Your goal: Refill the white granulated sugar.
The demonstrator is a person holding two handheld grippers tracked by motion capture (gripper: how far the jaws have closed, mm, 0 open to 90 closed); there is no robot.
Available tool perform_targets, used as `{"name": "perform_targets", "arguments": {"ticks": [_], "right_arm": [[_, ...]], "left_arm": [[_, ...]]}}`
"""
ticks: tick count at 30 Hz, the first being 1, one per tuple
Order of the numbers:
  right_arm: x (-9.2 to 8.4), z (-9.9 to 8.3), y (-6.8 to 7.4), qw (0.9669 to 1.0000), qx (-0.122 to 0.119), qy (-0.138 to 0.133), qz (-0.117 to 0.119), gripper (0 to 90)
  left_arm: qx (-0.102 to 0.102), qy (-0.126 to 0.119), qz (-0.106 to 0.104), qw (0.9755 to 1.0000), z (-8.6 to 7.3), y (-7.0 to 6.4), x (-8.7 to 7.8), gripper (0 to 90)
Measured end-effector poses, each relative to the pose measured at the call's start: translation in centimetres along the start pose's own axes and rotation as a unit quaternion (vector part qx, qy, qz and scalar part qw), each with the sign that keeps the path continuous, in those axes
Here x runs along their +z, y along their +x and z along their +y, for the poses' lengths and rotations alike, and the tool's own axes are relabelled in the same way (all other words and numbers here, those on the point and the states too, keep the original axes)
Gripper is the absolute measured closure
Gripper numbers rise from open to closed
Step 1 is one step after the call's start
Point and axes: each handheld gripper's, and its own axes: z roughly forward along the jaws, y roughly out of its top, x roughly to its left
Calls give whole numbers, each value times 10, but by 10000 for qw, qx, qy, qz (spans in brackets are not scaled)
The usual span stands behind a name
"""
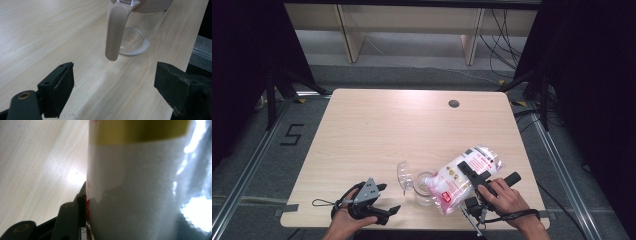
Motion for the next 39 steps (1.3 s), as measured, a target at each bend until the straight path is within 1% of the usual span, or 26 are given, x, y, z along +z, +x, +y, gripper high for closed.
{"name": "perform_targets", "arguments": {"ticks": [3,5,6,8,10,11,13,14,15,16,17,19,20,21,22,28,29,30,31,32,33,34,37,38,39], "right_arm": [[0,0,0,10000,-32,-19,6,524],[0,0,2,9999,75,59,32,525],[-1,0,2,9999,51,73,73,525],[-1,0,2,9999,63,80,73,525],[-1,0,2,9999,87,55,17,526],[1,0,0,10000,-52,-22,6,526],[-1,0,2,9999,97,58,19,526],[-1,0,2,10000,82,43,27,526],[0,0,0,10000,-9,-4,9,526],[0,0,0,10000,-33,-8,3,526],[0,0,0,10000,-26,-1,5,526],[-1,-1,2,9999,104,76,-7,526],[-1,-1,0,10000,-12,23,-17,526],[-1,-1,-1,10000,-28,49,2,527],[-2,-1,0,10000,18,82,-19,527],[-2,-2,-1,9999,-62,91,-18,527],[-2,-2,-1,9999,-62,92,-17,527],[-3,-2,-1,9999,-86,123,33,528],[-3,-2,-1,9999,-59,134,31,528],[-3,-2,-1,9999,-38,141,34,528],[-3,-2,-1,9999,-54,135,29,528],[-3,-2,-1,9999,-56,135,24,528],[-3,-2,-1,9998,-101,138,40,528],[-3,-2,-1,9999,-43,142,18,529],[-3,-3,-1,9999,-7,151,46,529]], "left_arm": [[-7,-7,6,10000,0,0,0,160],[1,8,-5,10000,0,0,0,160],[-1,10,-1,10000,0,0,0,160],[4,10,-8,10000,0,0,0,160],[11,9,-8,10000,0,0,-1,160],[-28,5,-8,10000,0,0,0,160],[-8,20,8,10000,0,0,-1,160],[-5,23,8,10000,0,0,-1,160],[-28,5,-9,10000,0,0,0,160],[-21,10,-7,10000,0,0,0,160],[24,10,-14,10000,0,0,-1,160],[23,13,-10,10000,0,0,-1,160],[3,12,-9,10000,0,0,0,160],[12,14,-8,10000,0,0,0,160],[14,14,-12,10000,0,0,0,160],[-47,-8,-14,10000,0,-1,0,160],[-1,21,5,10000,0,0,-1,160],[53,17,-16,10000,0,1,-1,160],[112,20,-18,9999,1,1,-1,160],[107,6,-8,9999,0,1,0,160],[-29,2,2,10000,0,-1,0,160],[-4,29,1,10000,0,0,0,160],[-19,15,-6,10000,0,0,0,160],[-22,17,-10,10000,0,0,0,160],[-18,18,-8,10000,0,0,0,160]]}}
